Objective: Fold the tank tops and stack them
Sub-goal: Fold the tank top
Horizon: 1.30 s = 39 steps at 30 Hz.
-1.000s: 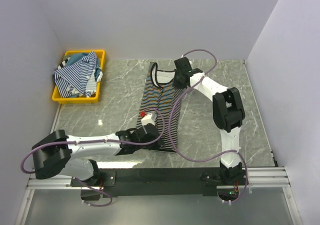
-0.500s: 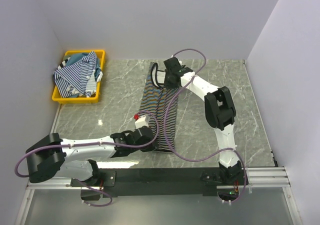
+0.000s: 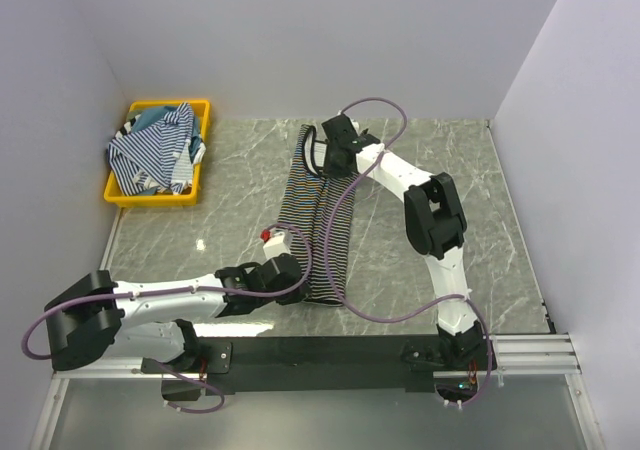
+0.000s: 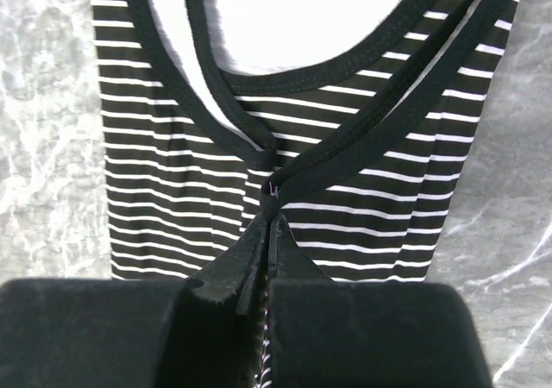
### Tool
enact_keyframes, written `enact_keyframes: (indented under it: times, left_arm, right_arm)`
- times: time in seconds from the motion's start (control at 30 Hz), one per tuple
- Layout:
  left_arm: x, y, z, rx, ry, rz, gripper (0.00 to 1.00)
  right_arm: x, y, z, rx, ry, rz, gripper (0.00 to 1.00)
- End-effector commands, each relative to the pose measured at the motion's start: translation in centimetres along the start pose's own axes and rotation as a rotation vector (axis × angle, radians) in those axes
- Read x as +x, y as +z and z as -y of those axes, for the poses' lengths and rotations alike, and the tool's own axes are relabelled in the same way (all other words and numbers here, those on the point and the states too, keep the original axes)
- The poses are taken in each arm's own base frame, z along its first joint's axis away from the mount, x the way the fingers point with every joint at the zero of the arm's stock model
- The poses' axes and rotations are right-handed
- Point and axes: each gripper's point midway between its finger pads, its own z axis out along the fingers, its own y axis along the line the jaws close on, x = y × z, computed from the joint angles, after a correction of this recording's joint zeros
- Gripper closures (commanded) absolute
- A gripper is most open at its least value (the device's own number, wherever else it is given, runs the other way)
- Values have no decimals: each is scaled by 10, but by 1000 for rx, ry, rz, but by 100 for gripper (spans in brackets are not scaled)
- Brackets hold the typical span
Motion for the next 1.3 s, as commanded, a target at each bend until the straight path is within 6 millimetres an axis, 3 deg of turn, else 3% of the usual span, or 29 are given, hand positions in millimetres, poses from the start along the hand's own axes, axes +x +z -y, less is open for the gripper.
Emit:
enact_keyframes:
  times: [0.0,0.63,0.77,0.87,1.03,1.27]
  left_arm:
    - [0,-4,-8,-14,-22,0,99]
    - [2,2,-21,-59,-29,-3,99]
    - [2,2,-20,-59,-28,-8,91]
    - [-2,-1,-17,-55,-25,6,79]
    - [-18,-15,-8,-43,-25,49,58]
    - [-52,-44,2,-38,-37,140,54]
  right_arm:
    - [-23,1,-12,-10,20,77,100]
    - [-17,10,-18,-22,22,70,100]
    - [-17,10,-19,-32,22,70,76]
    - [-22,1,-25,-65,23,88,61]
    - [-34,-22,-31,-96,22,119,54]
    - [-43,-73,-31,-161,44,189,50]
